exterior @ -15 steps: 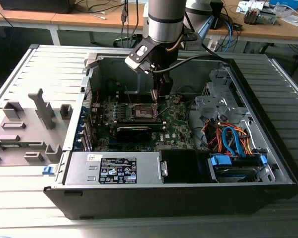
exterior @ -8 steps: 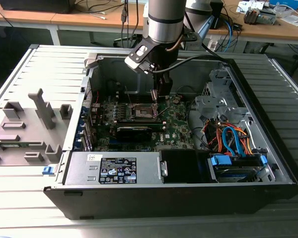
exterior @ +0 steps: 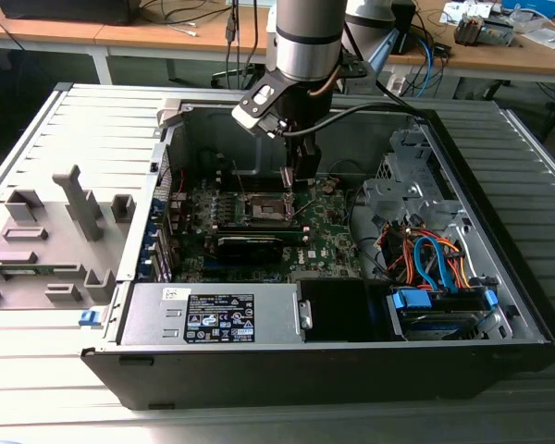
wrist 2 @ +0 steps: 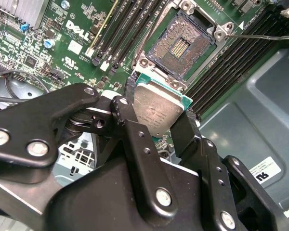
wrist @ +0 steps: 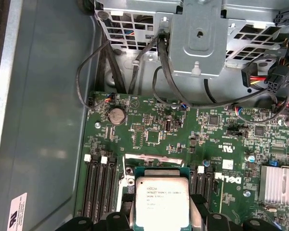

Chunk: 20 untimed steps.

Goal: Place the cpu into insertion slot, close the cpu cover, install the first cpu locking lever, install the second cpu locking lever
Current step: 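Place the cpu into insertion slot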

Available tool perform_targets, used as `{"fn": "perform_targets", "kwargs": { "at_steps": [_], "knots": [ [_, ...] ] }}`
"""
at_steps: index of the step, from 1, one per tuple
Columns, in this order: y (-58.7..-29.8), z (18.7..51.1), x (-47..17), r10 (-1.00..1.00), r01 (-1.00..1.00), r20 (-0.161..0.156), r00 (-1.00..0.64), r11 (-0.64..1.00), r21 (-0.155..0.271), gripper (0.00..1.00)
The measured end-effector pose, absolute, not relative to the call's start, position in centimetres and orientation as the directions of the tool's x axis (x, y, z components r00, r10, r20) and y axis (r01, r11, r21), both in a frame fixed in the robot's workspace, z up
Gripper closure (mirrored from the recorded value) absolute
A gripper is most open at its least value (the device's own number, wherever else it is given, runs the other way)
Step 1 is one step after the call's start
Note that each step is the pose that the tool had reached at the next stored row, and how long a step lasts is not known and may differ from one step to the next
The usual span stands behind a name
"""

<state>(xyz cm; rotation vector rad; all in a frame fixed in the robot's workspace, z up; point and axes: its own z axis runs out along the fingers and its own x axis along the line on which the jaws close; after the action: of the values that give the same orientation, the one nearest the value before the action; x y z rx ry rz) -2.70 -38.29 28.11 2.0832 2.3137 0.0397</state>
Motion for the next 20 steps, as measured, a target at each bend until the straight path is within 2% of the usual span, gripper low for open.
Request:
{"fn": "perform_targets", "kwargs": {
  "at_steps": [20],
  "knots": [
    [-38.29,27.92,-2.9,0.996,0.995,-0.004,-0.089,0.089,0.038,0.46]
  ]
}}
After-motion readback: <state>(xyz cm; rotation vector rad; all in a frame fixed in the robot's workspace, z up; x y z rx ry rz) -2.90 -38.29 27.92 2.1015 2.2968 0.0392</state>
